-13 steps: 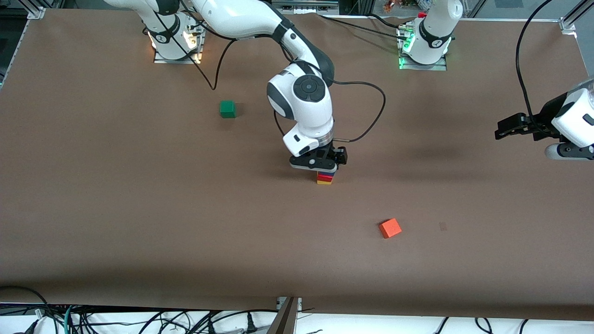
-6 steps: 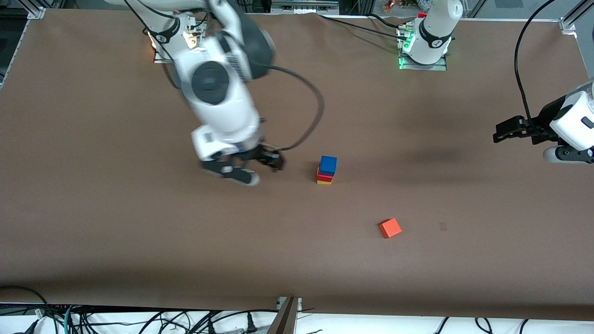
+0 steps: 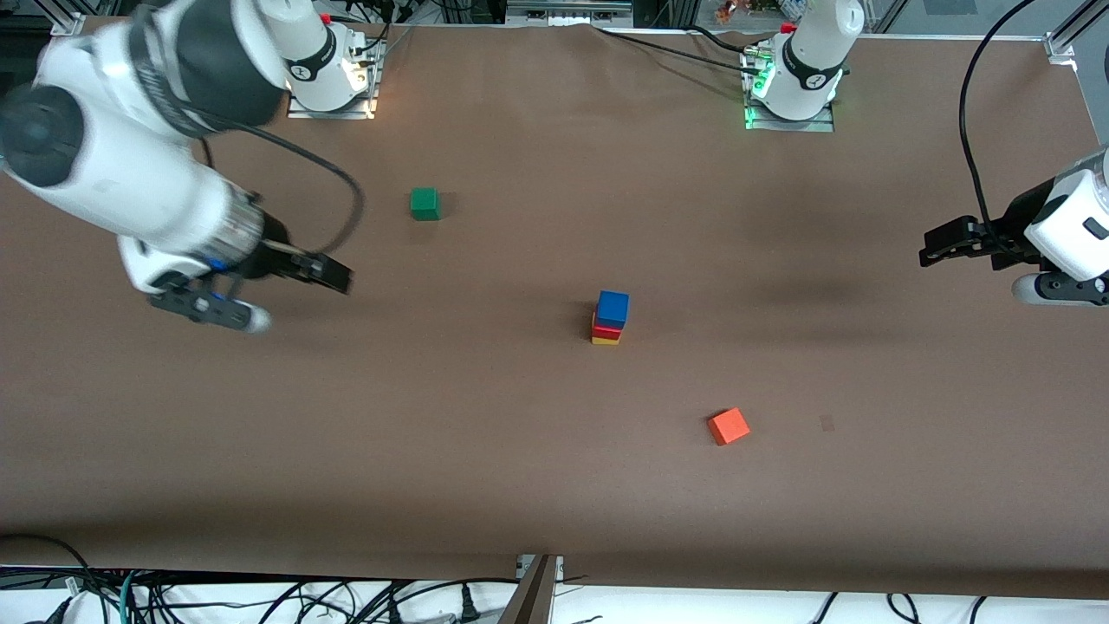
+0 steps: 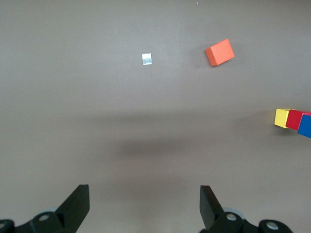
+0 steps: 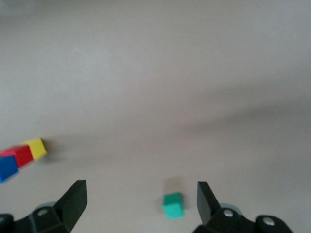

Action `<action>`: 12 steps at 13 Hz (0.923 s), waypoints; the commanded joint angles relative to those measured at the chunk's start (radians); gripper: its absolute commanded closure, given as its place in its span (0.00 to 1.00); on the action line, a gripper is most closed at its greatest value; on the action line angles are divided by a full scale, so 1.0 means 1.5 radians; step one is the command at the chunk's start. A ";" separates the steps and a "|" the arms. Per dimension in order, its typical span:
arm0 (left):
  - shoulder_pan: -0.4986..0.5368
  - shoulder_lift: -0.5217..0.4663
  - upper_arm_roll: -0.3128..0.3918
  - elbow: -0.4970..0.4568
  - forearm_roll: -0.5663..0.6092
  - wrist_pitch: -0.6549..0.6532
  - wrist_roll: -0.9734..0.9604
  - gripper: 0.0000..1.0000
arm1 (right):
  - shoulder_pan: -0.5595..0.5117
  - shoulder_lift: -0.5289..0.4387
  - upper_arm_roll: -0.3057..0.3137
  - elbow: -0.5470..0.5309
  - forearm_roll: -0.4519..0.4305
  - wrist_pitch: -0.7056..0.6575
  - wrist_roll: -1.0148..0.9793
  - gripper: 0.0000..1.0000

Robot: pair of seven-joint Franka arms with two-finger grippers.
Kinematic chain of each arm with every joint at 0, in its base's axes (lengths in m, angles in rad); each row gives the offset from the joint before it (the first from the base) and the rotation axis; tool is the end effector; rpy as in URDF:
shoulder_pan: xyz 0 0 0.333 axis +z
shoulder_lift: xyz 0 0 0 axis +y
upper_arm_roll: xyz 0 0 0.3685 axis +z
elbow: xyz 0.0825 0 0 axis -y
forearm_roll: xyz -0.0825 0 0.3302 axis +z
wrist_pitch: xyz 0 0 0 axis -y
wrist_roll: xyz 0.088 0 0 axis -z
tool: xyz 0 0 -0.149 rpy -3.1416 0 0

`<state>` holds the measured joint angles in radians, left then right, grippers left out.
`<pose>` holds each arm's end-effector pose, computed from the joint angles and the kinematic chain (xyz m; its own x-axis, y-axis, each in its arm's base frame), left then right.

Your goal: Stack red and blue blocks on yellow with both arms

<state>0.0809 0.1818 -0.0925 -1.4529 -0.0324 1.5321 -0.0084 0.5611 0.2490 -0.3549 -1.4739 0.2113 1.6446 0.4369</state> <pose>0.5546 -0.0063 0.5851 0.9948 -0.0046 -0.1020 0.0003 -0.9988 0.0482 0.5588 0.1729 0.5544 0.9653 -0.2371 -0.1096 -0.2468 -0.9654 -0.0849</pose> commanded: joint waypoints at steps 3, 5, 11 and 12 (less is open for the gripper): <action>-0.002 0.011 0.000 0.022 -0.004 -0.007 0.008 0.00 | -0.042 -0.154 0.037 -0.192 -0.093 0.054 -0.087 0.00; -0.002 0.011 0.000 0.022 -0.004 -0.007 0.008 0.00 | -0.158 -0.155 0.143 -0.187 -0.103 0.054 -0.120 0.00; -0.003 0.021 0.000 0.036 -0.003 -0.007 0.009 0.00 | -0.245 -0.130 0.217 -0.133 -0.120 0.044 -0.178 0.00; -0.003 0.021 0.000 0.036 -0.003 -0.007 0.009 0.00 | -0.245 -0.128 0.215 -0.127 -0.119 0.034 -0.187 0.00</action>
